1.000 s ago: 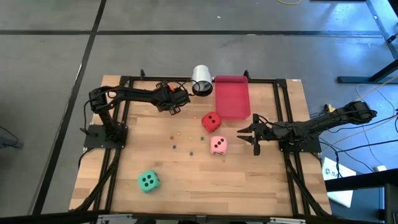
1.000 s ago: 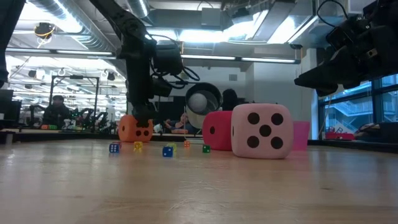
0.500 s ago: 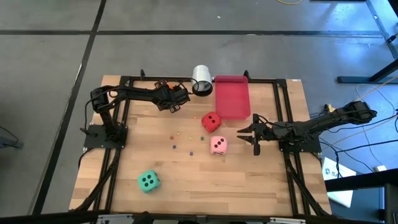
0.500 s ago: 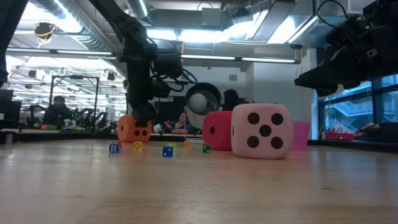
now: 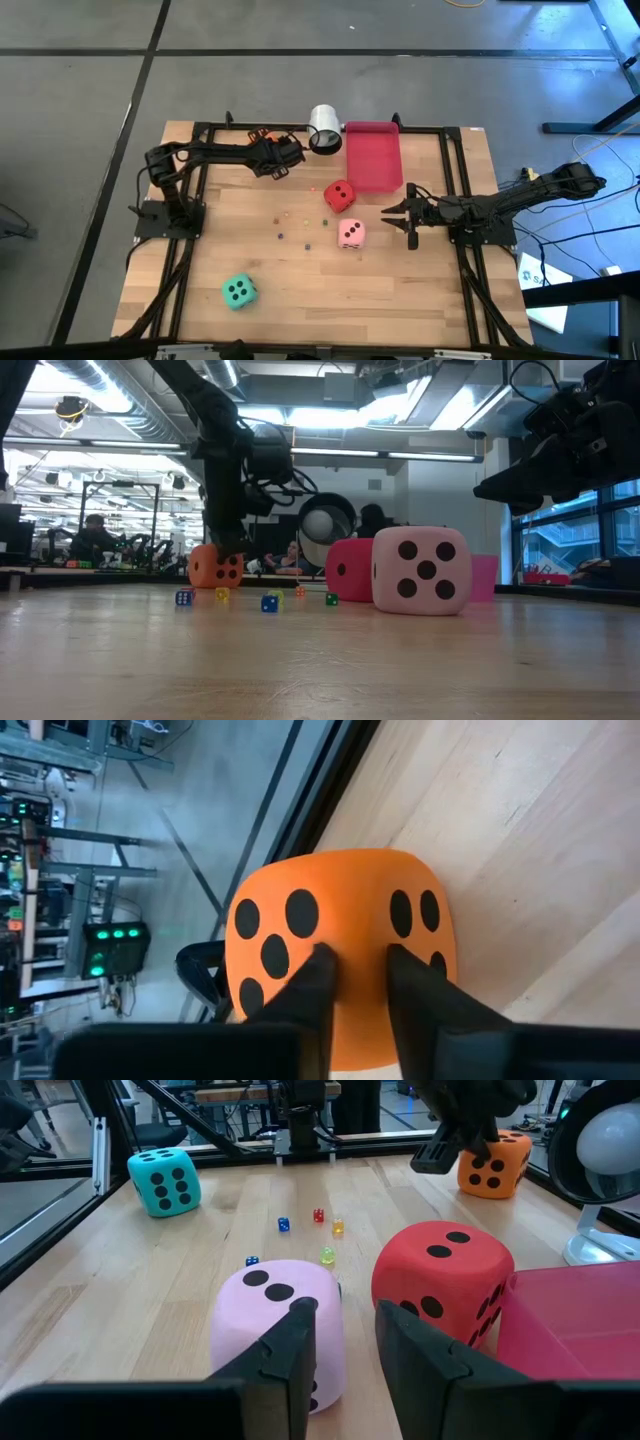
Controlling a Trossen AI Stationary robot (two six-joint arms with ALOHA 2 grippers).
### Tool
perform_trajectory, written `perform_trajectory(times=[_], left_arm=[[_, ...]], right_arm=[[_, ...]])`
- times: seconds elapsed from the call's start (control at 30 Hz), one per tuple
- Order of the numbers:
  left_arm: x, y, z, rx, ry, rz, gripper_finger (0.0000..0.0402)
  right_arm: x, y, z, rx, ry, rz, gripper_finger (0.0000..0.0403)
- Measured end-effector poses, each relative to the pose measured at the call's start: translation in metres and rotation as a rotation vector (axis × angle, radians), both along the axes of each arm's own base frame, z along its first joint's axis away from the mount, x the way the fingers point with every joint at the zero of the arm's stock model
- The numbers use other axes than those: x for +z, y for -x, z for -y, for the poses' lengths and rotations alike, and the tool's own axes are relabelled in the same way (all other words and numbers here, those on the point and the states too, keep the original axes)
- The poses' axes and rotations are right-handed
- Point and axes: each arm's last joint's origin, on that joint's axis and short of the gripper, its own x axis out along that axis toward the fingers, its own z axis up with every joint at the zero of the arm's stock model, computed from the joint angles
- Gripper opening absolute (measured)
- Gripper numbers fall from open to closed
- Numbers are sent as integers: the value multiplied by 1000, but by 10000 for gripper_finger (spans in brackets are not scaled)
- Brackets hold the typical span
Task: Pick & Place Dice
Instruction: Put the big orange dice into the red bin
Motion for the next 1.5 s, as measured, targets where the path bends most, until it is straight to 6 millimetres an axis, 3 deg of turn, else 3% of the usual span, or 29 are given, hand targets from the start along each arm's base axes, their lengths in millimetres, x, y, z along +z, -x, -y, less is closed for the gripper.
perform_trajectory(times=[0.17,0.57,0.67,0.8,1.17,1.33,1.5], left_arm=[[2,0,1,-14,32,24,9],[1,-2,15,-133,221,58,2],[16,-3,17,-146,211,114,1],[22,0,28,-149,226,111,1],[87,13,60,-275,167,298,2],[112,30,70,-304,152,349,30],[122,40,72,-274,183,407,109]], right_arm=[[0,0,0,0,0,-1,109],[0,0,0,0,1,-1,109],[0,0,0,0,1,-1,109],[0,0,0,0,1,-2,109],[0,0,0,-8,3,-1,109],[0,0,0,-7,3,-1,109],[0,0,0,-8,3,-1,109]])
